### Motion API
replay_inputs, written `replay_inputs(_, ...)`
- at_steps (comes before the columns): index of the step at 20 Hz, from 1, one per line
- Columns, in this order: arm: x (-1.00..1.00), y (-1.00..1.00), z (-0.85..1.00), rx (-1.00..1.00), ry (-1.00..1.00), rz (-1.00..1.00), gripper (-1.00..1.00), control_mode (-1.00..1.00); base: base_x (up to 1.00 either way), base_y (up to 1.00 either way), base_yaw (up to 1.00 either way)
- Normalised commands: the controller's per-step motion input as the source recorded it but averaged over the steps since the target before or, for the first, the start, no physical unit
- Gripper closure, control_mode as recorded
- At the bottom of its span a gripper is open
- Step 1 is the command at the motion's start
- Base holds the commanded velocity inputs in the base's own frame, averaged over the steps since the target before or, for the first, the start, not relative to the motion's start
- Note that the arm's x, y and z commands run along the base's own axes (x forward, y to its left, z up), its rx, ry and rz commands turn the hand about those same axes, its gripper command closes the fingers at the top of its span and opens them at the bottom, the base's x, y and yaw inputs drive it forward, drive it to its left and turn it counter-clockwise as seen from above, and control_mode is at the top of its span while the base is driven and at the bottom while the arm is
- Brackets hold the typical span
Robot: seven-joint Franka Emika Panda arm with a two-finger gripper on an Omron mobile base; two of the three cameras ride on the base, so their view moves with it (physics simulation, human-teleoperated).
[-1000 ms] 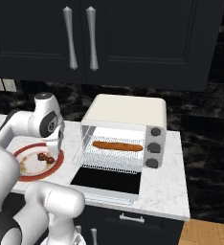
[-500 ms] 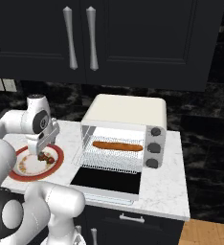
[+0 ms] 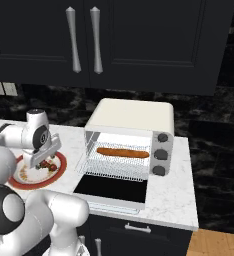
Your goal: Pick up the kebab skewer and baguette bread, and place them inside the toaster oven. Close the toaster oven door and start by setting the timer.
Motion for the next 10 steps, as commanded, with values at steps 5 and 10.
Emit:
replay_inputs(5,0.02,0.28,-0.30,0.00,0.00,-0.07,-1.00,-1.00,0.00,0.00,0.00)
replay_inputs(10,0.29,0.16,-0.04,0.00,0.03,-0.03,-1.00,-1.00,0.00,0.00,0.00)
